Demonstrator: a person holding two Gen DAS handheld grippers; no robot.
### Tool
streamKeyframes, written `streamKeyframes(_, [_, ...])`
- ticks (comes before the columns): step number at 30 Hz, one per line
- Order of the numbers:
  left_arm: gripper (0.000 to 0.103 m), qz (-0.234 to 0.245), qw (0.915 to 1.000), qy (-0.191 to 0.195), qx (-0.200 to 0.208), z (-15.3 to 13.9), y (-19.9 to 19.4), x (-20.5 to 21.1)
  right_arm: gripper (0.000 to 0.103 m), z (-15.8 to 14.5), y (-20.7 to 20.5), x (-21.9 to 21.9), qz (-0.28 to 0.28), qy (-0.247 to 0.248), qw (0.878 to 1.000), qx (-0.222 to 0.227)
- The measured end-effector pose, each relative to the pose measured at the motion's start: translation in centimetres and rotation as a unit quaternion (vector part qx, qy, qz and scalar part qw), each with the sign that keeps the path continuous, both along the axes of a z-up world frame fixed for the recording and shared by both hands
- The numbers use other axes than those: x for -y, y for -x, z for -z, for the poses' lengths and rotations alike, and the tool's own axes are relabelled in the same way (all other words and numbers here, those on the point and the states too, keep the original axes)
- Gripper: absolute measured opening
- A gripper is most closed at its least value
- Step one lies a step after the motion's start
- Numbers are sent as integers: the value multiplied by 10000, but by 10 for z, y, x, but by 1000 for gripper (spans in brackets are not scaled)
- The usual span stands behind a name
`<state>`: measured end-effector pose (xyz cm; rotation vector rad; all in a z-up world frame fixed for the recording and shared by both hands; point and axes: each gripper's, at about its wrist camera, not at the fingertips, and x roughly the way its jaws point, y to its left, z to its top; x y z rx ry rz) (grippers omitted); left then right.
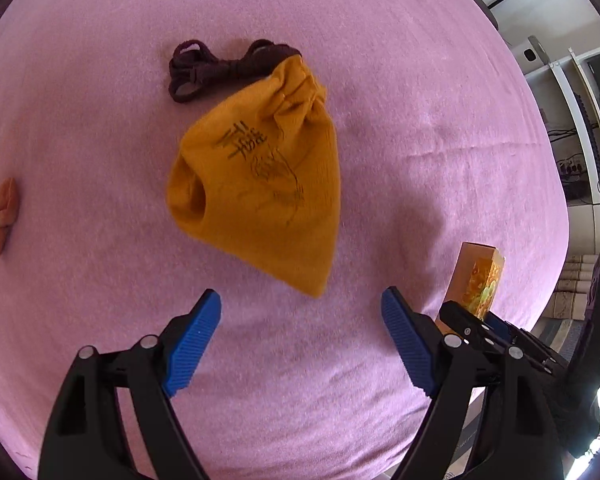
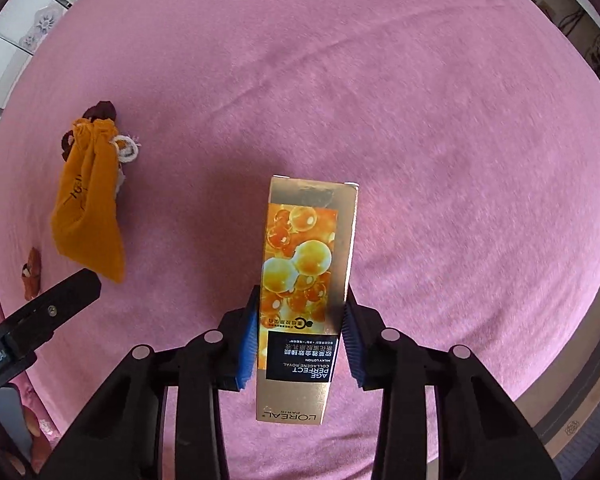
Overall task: Collect trash
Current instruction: 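Grasp the orange drawstring pouch with left tool while right tool grasps the gold L'Oreal box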
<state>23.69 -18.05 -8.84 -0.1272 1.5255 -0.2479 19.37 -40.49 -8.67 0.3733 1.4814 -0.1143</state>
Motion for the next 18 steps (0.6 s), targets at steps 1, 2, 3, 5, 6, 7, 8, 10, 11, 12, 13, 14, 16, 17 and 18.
streamKeyframes(1, [82,9,10000,-27,12,2,-10,1,36,-1,-8,-1,-34,-52,10000,51])
streamKeyframes(2, [82,23,10000,-73,15,3,-19,3,36,-1,-15,-2,-95,-107,9999,86])
streamKeyframes(3, [82,38,9999,-122,-9,6,-28,4,36,-1,-21,-3,-140,-170,9997,129])
streamKeyframes(5, [83,15,9993,-370,-90,16,-44,8,36,-1,-34,-5,-226,-239,9992,204])
streamKeyframes(6, [83,-11,9987,-496,-125,22,-51,8,36,0,-38,-6,-274,-284,9990,218])
streamKeyframes(7, [83,-40,9982,-565,-171,27,-57,8,36,1,-42,-8,-307,-344,9987,236])
streamKeyframes(8, [81,-80,9978,-620,-239,32,-62,7,36,2,-46,-10,-340,-394,9983,248])
streamKeyframes(10, [71,-226,9972,-630,-319,39,-69,3,36,3,-49,-11,-421,-435,9978,266])
streamKeyframes(11, [61,-247,9969,-671,-339,41,-71,2,36,3,-50,-12,-456,-465,9975,288])
streamKeyframes(12, [51,-249,9966,-706,-352,43,-73,0,36,3,-51,-14,-501,-491,9971,307])
streamKeyframes(13, [49,-242,9964,-722,-361,43,-73,-2,36,4,-53,-16,-550,-497,9968,315])
streamKeyframes(14, [45,-237,9967,-687,-349,43,-73,-5,36,4,-53,-17,-589,-508,9964,328])
streamKeyframes(16, [37,-208,9973,-623,-315,40,-71,-12,36,5,-52,-21,-643,-537,9959,329])
streamKeyframes(17, [32,-182,9976,-595,-303,39,-69,-14,36,5,-43,-25,-662,-548,9958,320])
streamKeyframes(18, [30,-174,9980,-538,-291,36,-68,-18,36,5,-42,-25,-673,-561,9957,314])
